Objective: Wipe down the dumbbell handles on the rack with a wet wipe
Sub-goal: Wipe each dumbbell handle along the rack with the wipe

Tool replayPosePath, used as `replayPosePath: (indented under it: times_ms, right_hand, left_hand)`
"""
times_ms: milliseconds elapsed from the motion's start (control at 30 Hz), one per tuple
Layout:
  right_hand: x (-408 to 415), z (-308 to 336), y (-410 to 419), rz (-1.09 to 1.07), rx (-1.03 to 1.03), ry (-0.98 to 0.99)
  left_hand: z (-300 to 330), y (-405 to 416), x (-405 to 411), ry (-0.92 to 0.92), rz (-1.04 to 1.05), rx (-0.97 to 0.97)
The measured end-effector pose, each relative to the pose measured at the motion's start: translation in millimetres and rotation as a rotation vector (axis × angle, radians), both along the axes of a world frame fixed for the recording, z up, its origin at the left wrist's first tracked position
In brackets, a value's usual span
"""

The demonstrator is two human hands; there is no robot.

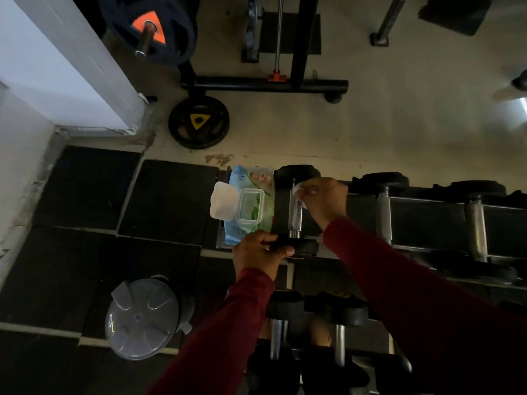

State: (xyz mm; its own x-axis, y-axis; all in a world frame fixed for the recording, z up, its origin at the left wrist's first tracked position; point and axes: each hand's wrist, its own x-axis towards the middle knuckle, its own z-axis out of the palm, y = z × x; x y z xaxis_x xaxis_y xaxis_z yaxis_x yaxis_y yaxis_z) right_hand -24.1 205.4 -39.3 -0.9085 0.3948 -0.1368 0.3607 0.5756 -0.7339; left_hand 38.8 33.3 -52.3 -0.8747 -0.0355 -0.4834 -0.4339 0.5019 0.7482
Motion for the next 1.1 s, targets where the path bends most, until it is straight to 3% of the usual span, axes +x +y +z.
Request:
replayPosePath:
  times_ms: [167, 400, 533, 733, 900, 1000, 1100]
  right_hand:
    - [3, -5, -1, 0.236, 0.25, 0.05]
    - [29, -4, -9, 0.625, 0.398, -0.248]
    - [-3, 6, -6, 0.733, 0.746, -0.093]
    - [-3, 3, -6, 0.966, 0.919, -0.063]
    - [21, -3, -2, 1.059, 0.615, -0.081]
    - [25, 5, 10, 0.637, 0.153, -0.05]
    - [26, 11, 27, 0.134, -0.139, -0.098]
  left_hand:
    - [1, 1, 1, -0.006, 0.026, 0.021]
    - [4, 2, 2, 0.006, 0.029, 0.022]
    - [4, 1, 3, 0.022, 0.024, 0.018]
    - [6, 1, 4, 0.04, 0.008, 0.009]
    - [14, -2, 0, 0.055, -0.117, -0.078]
    - [30, -3, -3, 0.154, -0.388, -0.222]
    - [49, 10, -11, 0.347, -0.805, -0.425]
